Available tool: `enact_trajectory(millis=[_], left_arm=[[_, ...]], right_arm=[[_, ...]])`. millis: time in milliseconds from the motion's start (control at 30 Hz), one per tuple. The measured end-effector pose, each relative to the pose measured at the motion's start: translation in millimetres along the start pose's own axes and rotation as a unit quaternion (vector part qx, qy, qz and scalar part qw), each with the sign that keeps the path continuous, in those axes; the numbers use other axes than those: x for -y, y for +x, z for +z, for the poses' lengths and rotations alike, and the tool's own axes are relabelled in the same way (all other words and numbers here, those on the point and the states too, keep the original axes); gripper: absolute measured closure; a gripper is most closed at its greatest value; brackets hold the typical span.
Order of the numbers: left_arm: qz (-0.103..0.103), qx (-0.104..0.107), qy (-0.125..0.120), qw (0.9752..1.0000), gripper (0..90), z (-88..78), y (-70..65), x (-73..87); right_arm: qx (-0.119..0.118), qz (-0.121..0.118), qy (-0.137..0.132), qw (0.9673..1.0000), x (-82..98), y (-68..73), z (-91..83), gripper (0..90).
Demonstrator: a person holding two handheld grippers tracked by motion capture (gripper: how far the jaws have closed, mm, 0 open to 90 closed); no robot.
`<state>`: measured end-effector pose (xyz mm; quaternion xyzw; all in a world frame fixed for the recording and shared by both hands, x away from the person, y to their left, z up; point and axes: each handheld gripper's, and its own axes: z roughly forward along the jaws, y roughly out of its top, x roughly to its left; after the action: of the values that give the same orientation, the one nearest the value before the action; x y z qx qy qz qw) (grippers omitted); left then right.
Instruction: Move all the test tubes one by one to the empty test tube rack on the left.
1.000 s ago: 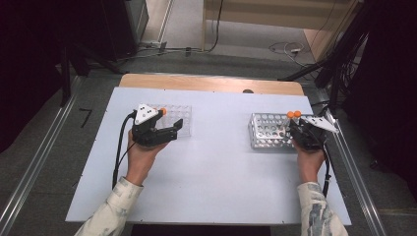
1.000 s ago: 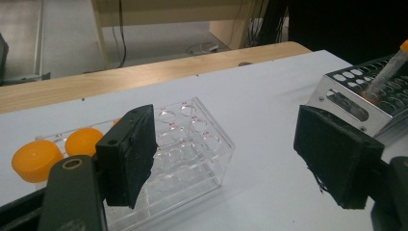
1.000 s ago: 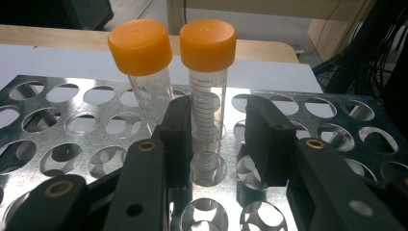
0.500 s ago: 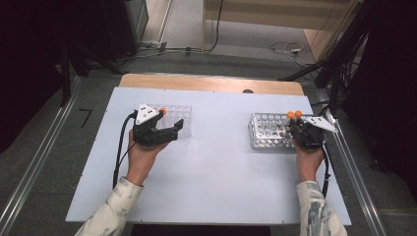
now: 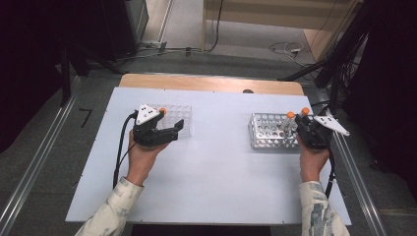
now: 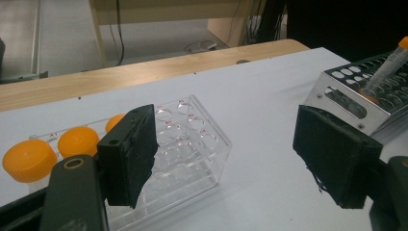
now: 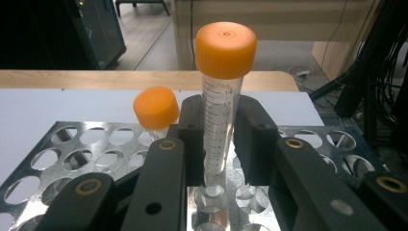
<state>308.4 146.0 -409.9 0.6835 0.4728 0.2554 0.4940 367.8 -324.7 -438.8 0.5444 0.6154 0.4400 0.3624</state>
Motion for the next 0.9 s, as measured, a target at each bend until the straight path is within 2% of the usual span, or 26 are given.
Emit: enact_trajectory(millis=[233, 433, 900], left_arm=[[0.0, 0.002, -0.001, 1.0, 24.0, -0.5, 0.1, -0.2], [0.002, 0.005, -0.003, 1.0, 24.1, -1.4, -1.7, -0.5], [0.0, 0.007, -0.007, 1.0, 24.1, -2.7, -2.3, -1.3]], right_arm=[[-0.007, 0.005, -0.028, 0.9996, -8.1, 2.6, -15.9, 71.9], [-0.013, -0.004, -0.046, 0.9988, -15.0, 6.9, -30.2, 72.1], [-0.052, -0.022, -0.054, 0.9969, -18.9, 27.2, -55.9, 72.5]])
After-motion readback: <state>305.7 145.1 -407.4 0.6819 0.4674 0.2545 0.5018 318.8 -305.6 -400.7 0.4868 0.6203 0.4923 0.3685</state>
